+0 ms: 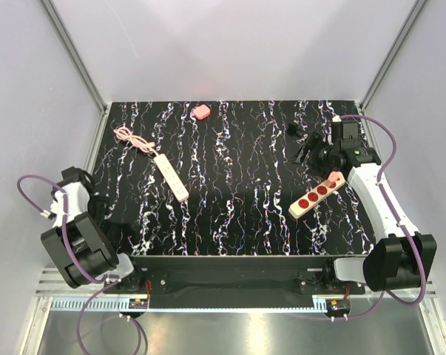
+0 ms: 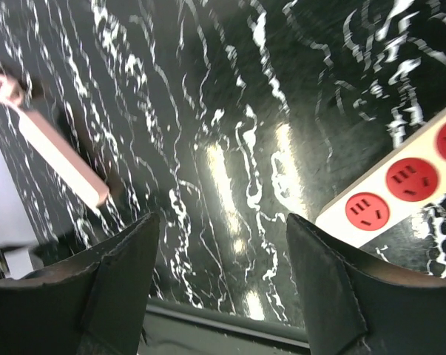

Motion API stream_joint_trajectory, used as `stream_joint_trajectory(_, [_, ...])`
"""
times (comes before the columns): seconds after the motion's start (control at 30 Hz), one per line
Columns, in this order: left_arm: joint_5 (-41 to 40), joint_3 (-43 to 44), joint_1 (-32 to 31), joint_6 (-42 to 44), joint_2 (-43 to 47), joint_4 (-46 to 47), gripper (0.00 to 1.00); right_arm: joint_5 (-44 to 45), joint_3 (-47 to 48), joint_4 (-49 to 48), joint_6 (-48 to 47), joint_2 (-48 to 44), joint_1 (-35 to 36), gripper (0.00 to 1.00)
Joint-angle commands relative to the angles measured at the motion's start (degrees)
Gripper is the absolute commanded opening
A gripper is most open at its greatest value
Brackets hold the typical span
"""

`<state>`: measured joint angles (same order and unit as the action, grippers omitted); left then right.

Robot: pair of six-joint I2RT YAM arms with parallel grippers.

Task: Insert the plug

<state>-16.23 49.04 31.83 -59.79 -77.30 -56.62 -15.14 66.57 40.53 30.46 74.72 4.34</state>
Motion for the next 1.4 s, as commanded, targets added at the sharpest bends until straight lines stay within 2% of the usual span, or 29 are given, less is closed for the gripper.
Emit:
stream_joint_trajectory(0.0, [2.79, -1.13, -0.37, 2.13, 0.92, 6.08, 0.99, -1.21, -1.08, -1.60, -1.81, -2.91, 0.58, 0.76])
stream_joint_trajectory(0.23, [2.25, -4.30, -0.46, 1.08, 1.80, 7.84, 0.98, -2.44, -0.30, -1.42, -1.54, -3.97, 1.46, 0.76])
stream_joint_trajectory(0.37, [2.08, -5.00, -0.37, 1.60, 1.53, 7.75, 0.86, -2.53, -0.21, -1.07, -1.19, -4.67, 1.72, 0.77])
stream_joint_trajectory(0.47, [2.69, -4.74, -1.16, 3.36, 3.37, 7.75, 0.67, -2.09, -0.56, -0.98, -0.93, -5.46, 1.81, 0.77])
stream_joint_trajectory(0.5, [2.69, -4.57, -1.68, 3.89, 5.47, 7.75, 0.56, -2.00, -0.73, -0.90, -0.93, -5.55, 1.81, 0.77])
stream_joint_trajectory(0.6, [2.60, -2.90, -5.55, 6.35, 10.82, 7.49, 0.39, -2.00, -1.35, -0.90, -0.75, -5.64, 1.81, 0.76])
stream_joint_trajectory(0.63, [2.87, -2.20, -7.56, 7.57, 12.33, 7.49, 0.25, -2.00, -1.52, -0.90, -0.84, -5.55, 1.90, 0.76])
stream_joint_trajectory(0.7, [4.53, 0.09, -9.59, 8.81, 16.81, 7.49, 0.16, -1.74, -1.79, -0.90, -0.84, -5.64, 1.90, 0.76])
stream_joint_trajectory(0.73, [4.97, 1.14, -12.03, 9.94, 18.13, 7.49, 0.07, -1.74, -1.96, -0.90, -0.93, -5.72, 1.99, 0.76])
stream_joint_trajectory(0.8, [7.25, 4.65, -14.77, 10.83, 21.38, 8.27, 0.02, -1.65, -2.05, -0.90, -1.01, -5.99, 1.99, 0.76])
stream_joint_trajectory(0.83, [8.83, 5.80, -18.26, 12.92, 22.27, 9.24, 0.00, -1.65, -2.05, -0.72, -1.10, -6.07, 1.90, 0.77])
stream_joint_trajectory(0.9, [15.85, 8.53, -22.76, 16.61, 24.64, 15.53, 0.00, -1.21, -1.97, -0.63, -1.19, -6.43, 1.99, 0.77])
stream_joint_trajectory(0.93, [19.44, 8.97, -27.22, 20.38, 25.43, 18.36, 0.00, -1.21, -1.97, -0.72, -1.28, -6.77, 1.99, 0.77])
stream_joint_trajectory(0.97, [27.31, 8.54, -29.09, 21.55, 27.18, 21.43, 0.00, -1.21, -1.97, -0.72, -1.28, -6.95, 1.99, 0.77])
stream_joint_trajectory(1.03, [35.09, 6.78, -33.04, 21.73, 29.04, 31.97, 0.00, -2.44, -2.40, -1.59, -1.36, -7.65, 1.90, 0.77])
stream_joint_trajectory(1.07, [41.56, 5.03, -34.11, 21.73, 30.52, 35.40, 0.00, -3.23, -2.84, -2.12, -1.28, -8.01, 1.99, 0.77])
stream_joint_trajectory(1.13, [48.19, 3.79, -37.26, 24.00, 31.41, 45.16, 0.00, -6.91, -4.60, -5.01, -1.10, -9.76, 1.90, 0.77])
stream_joint_trajectory(1.17, [55.62, 2.57, -38.15, 24.71, 31.77, 48.24, 0.00, -8.40, -5.39, -6.33, -1.02, -10.46, 1.99, 0.77])
stream_joint_trajectory(1.2, [59.87, 1.86, -38.77, 25.16, 32.03, 55.32, 0.00, -11.55, -6.18, -7.74, -0.84, -11.17, 1.99, 0.78])
stream_joint_trajectory(1.27, [66.21, -1.55, -40.97, 22.45, 32.56, 64.05, 0.00, -13.60, -7.76, -10.56, -0.40, -13.19, 1.99, 0.78])
stream_joint_trajectory(1.3, [70.68, -2.71, -41.76, 21.31, 32.73, 72.62, 0.00, -13.95, -8.03, -10.91, -0.40, -13.72, 1.99, 0.78])
stream_joint_trajectory(1.37, [73.00, -5.60, -44.57, 20.06, 33.52, 78.74, 0.00, -13.78, -8.21, -11.18, -0.66, -15.04, 1.99, 0.79])
